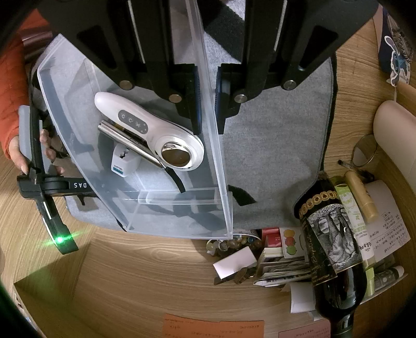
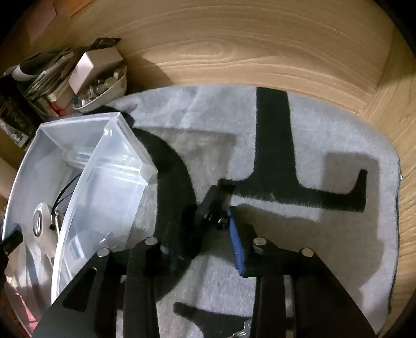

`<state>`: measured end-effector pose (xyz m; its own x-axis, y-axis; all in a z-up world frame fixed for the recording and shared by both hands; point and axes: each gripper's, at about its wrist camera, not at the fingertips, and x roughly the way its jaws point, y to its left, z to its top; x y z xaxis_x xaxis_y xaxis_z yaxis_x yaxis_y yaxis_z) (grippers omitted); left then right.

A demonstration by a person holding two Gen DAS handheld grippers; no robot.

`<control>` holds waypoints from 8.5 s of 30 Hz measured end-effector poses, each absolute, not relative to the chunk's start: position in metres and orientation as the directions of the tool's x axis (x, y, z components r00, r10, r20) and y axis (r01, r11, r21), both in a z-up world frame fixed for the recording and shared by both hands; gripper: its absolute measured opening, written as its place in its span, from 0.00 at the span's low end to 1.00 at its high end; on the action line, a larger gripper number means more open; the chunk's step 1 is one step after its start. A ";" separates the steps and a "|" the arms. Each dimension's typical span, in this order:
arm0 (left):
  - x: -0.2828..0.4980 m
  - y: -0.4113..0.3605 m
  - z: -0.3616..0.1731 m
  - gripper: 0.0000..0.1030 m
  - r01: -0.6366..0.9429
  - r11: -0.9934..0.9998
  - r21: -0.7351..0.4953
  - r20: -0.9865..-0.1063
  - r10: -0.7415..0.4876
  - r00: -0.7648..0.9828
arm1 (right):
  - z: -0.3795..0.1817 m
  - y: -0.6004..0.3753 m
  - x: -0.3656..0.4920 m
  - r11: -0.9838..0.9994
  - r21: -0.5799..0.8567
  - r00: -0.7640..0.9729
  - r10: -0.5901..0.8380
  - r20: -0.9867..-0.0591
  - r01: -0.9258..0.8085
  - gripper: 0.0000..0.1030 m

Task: Organize rigid objects

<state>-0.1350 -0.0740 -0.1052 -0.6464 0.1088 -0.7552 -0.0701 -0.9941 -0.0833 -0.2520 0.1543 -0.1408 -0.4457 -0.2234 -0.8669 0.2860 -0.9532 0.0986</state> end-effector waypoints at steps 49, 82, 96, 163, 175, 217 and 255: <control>-0.135 -0.074 -0.105 0.09 -0.071 -0.994 -0.083 -0.754 0.110 -0.648 | -0.092 0.050 -0.180 -0.810 -0.023 -0.522 -0.356 -0.775 0.586 0.22; -0.135 -0.074 -0.105 0.09 -0.071 -0.994 -0.085 -0.754 0.111 -0.647 | -0.044 0.173 -0.139 -0.957 -0.134 -0.747 -0.110 -0.655 0.258 0.77; -0.135 -0.074 -0.105 0.09 -0.070 -0.994 -0.084 -0.753 0.109 -0.649 | -0.121 0.229 -0.109 -0.994 -0.065 -0.630 -0.009 -0.776 0.093 0.76; -0.133 -0.074 -0.106 0.10 -0.073 -0.993 -0.098 -0.750 0.122 -0.650 | -0.056 0.107 -0.140 -0.885 -0.071 -0.677 -0.299 -0.673 0.461 0.48; -0.134 -0.074 -0.106 0.10 -0.075 -0.992 -0.100 -0.746 0.125 -0.655 | -0.058 0.199 -0.115 -0.979 -0.078 -0.731 -0.085 -0.677 0.186 0.57; -0.132 -0.073 -0.106 0.10 -0.080 -0.992 -0.100 -0.744 0.128 -0.655 | -0.137 0.221 -0.137 -0.993 0.003 -0.605 -0.072 -0.793 0.114 0.22; -0.132 -0.073 -0.107 0.10 -0.080 -0.991 -0.109 -0.743 0.135 -0.656 | -0.053 0.061 -0.151 -0.836 -0.149 -0.691 -0.322 -0.647 0.529 0.22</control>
<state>-0.1318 -0.0735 -0.1071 -0.6561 0.1346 -0.7425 -0.0801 -0.9908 -0.1088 -0.1512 0.0611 -0.0528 -0.6910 -0.3218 -0.6473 0.5288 -0.8356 -0.1490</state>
